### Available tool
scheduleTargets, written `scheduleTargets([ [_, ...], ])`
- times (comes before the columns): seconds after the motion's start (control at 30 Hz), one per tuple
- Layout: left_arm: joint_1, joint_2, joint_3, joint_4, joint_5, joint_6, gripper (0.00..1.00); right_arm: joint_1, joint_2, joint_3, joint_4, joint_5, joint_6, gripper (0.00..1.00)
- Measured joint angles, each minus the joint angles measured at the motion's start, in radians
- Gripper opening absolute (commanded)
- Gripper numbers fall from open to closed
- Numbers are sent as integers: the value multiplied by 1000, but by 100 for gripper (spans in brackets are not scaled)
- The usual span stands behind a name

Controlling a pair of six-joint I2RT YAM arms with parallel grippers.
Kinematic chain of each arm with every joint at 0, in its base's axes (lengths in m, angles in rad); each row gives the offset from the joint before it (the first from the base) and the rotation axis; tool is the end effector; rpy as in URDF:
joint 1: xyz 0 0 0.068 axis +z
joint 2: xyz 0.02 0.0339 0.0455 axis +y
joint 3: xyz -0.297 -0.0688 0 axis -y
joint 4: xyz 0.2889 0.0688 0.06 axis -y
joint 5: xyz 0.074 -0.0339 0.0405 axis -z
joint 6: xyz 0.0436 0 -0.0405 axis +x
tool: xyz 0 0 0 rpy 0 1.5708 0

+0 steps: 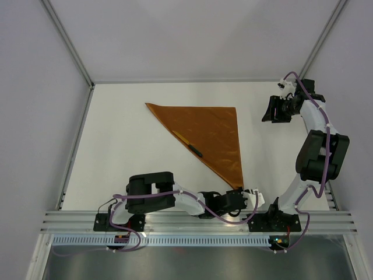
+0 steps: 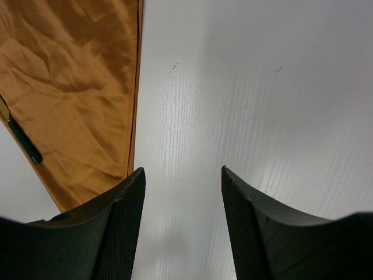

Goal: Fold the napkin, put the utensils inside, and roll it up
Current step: Fold the napkin at the center of the board.

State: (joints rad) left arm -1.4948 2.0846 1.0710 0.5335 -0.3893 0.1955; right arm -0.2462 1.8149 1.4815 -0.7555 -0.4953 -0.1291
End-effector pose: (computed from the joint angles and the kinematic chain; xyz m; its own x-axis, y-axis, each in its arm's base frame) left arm 0.0523 -0.4685 0.1059 0.1398 0.5306 -0.8360 0.8867 0.3087 0.3443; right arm 0.4284 -0.0863 0.2643 -0.8523 0.0974 -0.5138 -0.1099 0.9272 0.3580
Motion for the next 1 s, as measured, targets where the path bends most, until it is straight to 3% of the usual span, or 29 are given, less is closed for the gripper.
scheduleTargets([
  [0.43, 52, -6, 0, 0, 7, -5, 2, 0, 0, 0, 0, 2, -3, 60],
  [1.0, 116, -194, -9, -9, 58, -106, 2, 0, 0, 0, -1, 6, -10, 60],
])
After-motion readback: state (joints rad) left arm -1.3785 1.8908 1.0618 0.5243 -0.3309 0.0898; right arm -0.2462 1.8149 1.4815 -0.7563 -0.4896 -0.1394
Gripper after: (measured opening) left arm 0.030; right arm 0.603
